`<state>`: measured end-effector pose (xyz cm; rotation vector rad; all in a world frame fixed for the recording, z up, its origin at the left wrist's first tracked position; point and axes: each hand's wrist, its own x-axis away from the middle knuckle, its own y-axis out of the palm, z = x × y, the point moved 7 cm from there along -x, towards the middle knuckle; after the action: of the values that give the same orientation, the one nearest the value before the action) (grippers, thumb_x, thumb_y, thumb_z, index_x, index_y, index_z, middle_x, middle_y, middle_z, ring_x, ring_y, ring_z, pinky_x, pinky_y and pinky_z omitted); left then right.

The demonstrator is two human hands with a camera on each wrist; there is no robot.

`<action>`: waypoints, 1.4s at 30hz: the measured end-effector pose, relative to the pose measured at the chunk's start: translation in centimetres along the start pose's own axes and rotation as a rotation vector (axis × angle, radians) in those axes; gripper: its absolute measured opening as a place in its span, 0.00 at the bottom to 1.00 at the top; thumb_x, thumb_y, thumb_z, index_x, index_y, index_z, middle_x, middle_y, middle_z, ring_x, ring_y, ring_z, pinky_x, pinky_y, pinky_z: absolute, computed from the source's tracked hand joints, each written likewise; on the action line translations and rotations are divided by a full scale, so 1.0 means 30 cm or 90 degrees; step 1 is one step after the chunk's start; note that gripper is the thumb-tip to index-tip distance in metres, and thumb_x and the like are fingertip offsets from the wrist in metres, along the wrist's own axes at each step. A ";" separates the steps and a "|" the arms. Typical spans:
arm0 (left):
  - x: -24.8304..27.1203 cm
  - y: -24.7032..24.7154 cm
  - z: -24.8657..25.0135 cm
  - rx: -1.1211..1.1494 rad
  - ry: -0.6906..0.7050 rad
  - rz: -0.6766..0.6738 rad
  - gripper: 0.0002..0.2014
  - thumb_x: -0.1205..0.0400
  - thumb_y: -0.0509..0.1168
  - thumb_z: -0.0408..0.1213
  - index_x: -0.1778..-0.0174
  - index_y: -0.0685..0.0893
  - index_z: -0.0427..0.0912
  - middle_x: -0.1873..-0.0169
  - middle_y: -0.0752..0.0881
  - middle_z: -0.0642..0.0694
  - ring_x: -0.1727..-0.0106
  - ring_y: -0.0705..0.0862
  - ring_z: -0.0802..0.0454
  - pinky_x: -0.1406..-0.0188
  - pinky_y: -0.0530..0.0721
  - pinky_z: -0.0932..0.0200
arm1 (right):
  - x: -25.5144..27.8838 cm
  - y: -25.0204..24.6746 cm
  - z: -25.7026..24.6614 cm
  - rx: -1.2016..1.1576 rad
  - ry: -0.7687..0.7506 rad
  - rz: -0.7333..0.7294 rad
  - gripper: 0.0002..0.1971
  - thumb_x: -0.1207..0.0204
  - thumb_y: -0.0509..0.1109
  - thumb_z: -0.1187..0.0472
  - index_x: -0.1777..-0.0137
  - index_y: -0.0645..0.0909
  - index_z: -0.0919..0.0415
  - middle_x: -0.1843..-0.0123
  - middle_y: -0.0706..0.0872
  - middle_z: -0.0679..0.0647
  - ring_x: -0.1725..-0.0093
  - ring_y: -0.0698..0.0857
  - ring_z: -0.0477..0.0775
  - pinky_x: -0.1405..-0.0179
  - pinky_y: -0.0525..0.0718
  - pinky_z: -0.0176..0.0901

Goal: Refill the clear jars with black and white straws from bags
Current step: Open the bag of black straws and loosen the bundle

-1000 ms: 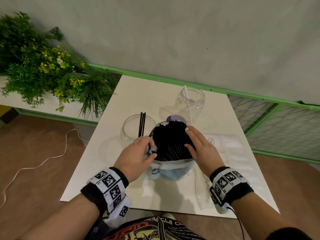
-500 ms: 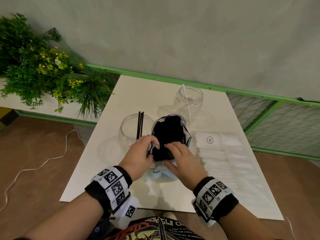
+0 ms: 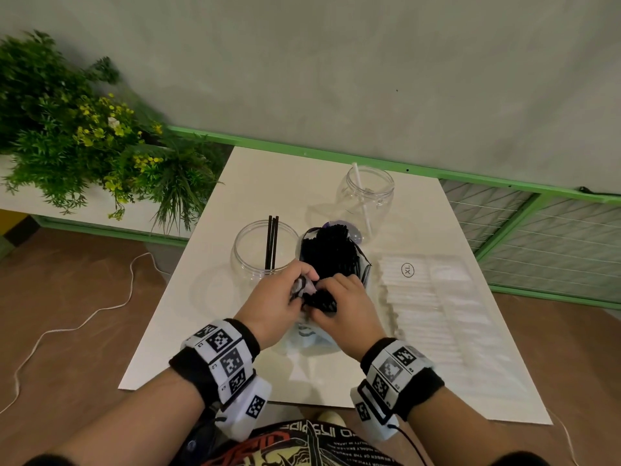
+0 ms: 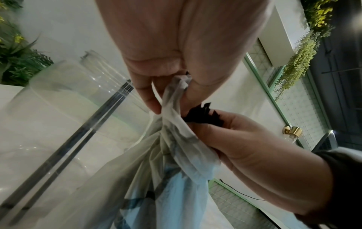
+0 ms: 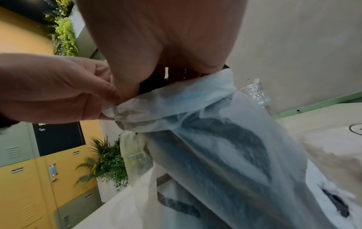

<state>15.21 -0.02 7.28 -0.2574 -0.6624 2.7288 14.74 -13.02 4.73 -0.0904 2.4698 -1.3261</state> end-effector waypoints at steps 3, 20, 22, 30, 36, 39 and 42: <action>0.000 0.002 0.002 -0.015 0.006 0.003 0.23 0.23 0.60 0.21 0.44 0.77 0.56 0.54 0.86 0.56 0.51 0.83 0.62 0.49 0.78 0.72 | -0.004 -0.014 -0.004 0.001 -0.022 0.020 0.12 0.30 0.76 0.56 0.48 0.84 0.56 0.54 0.81 0.47 0.54 0.71 0.48 0.55 0.69 0.36; 0.019 -0.002 -0.005 -0.113 0.022 0.001 0.21 0.24 0.57 0.20 0.52 0.79 0.55 0.58 0.87 0.58 0.53 0.83 0.59 0.48 0.82 0.55 | -0.073 -0.154 0.208 0.011 0.149 -0.014 0.35 0.28 0.76 0.52 0.24 0.65 0.55 0.33 0.76 0.57 0.35 0.76 0.57 0.37 0.77 0.48; 0.017 -0.005 -0.004 -0.105 0.025 0.009 0.22 0.24 0.57 0.20 0.54 0.79 0.57 0.58 0.87 0.58 0.53 0.84 0.60 0.48 0.82 0.56 | -0.073 -0.123 0.232 -0.044 0.215 -0.066 0.28 0.25 0.74 0.52 0.29 0.68 0.56 0.41 0.82 0.57 0.42 0.82 0.57 0.48 0.78 0.43; 0.018 -0.032 0.003 -0.068 0.041 0.086 0.20 0.21 0.61 0.23 0.53 0.80 0.59 0.56 0.88 0.58 0.52 0.85 0.58 0.48 0.81 0.63 | 0.032 -0.202 0.236 -0.214 0.247 0.146 0.20 0.24 0.74 0.55 0.35 0.74 0.57 0.48 0.83 0.49 0.48 0.83 0.48 0.54 0.77 0.30; 0.017 -0.013 -0.029 -0.078 -0.011 0.062 0.22 0.21 0.63 0.25 0.47 0.76 0.63 0.52 0.85 0.55 0.49 0.83 0.57 0.45 0.79 0.65 | 0.082 -0.174 0.288 -0.194 0.268 0.148 0.32 0.26 0.75 0.50 0.26 0.65 0.53 0.36 0.77 0.52 0.43 0.82 0.50 0.48 0.82 0.43; 0.007 -0.011 -0.019 -0.070 -0.004 0.060 0.24 0.22 0.61 0.23 0.46 0.76 0.64 0.51 0.85 0.56 0.49 0.83 0.59 0.45 0.79 0.65 | 0.081 -0.211 0.250 -0.128 0.186 0.221 0.37 0.28 0.77 0.54 0.23 0.62 0.54 0.32 0.68 0.51 0.39 0.78 0.53 0.41 0.81 0.47; 0.004 -0.008 -0.009 -0.048 0.006 0.053 0.26 0.22 0.60 0.20 0.47 0.77 0.63 0.51 0.86 0.60 0.47 0.83 0.64 0.44 0.76 0.73 | 0.096 -0.259 0.123 0.031 -0.008 0.317 0.31 0.28 0.77 0.59 0.28 0.68 0.58 0.33 0.69 0.55 0.35 0.73 0.58 0.32 0.74 0.53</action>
<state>15.24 0.33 7.13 -0.3227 -0.7689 2.7827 12.44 -20.95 8.47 0.4924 2.2397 -1.1536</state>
